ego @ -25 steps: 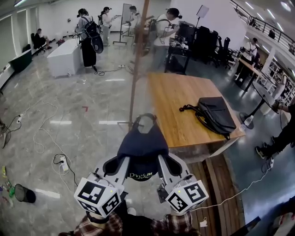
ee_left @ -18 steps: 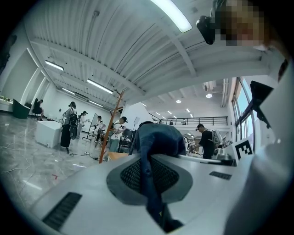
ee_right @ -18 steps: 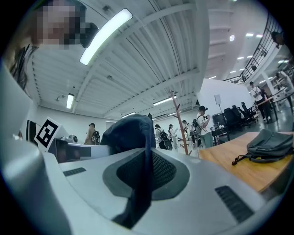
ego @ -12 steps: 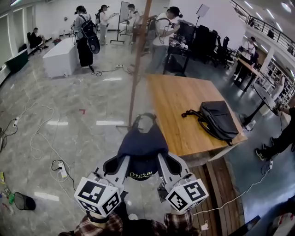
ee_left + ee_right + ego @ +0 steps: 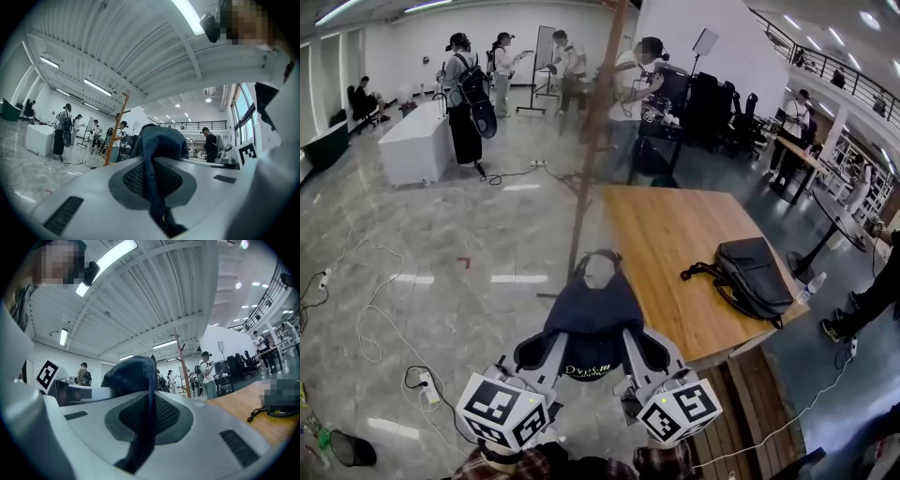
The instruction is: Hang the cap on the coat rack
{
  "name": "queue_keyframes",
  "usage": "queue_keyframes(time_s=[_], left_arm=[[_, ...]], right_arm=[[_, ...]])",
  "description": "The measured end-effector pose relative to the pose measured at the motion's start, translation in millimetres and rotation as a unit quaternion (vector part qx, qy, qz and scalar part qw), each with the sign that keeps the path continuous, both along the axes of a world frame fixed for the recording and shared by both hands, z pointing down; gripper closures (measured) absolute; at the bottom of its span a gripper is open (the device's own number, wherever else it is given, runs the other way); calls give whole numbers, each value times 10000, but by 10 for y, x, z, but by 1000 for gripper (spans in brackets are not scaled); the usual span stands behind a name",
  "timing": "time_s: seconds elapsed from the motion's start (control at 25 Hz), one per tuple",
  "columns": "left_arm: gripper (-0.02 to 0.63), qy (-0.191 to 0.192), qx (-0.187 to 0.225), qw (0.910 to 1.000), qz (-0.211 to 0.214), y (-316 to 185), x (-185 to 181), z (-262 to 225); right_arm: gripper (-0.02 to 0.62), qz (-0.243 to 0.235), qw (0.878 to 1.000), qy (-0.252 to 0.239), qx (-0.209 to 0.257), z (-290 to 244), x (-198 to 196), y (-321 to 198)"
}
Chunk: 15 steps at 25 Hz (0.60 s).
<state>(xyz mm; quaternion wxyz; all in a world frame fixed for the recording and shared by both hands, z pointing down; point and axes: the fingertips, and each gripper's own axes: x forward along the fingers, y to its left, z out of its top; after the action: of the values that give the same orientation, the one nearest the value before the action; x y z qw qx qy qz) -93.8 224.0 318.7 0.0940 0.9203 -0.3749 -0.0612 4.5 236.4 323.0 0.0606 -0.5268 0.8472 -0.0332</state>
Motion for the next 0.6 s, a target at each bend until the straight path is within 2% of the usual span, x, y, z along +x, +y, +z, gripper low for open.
queue_keyframes(time_s=[0.4,0.6], left_arm=[[584,-29,-231,9995,217,-528,-169,207],[584,-56,-409,9987,298,-836,-74,346]], right_arm=[[568,265,9993,-78,-252,212,-172,-479],[568,339,9985,-90,-424,339,-82,-751]])
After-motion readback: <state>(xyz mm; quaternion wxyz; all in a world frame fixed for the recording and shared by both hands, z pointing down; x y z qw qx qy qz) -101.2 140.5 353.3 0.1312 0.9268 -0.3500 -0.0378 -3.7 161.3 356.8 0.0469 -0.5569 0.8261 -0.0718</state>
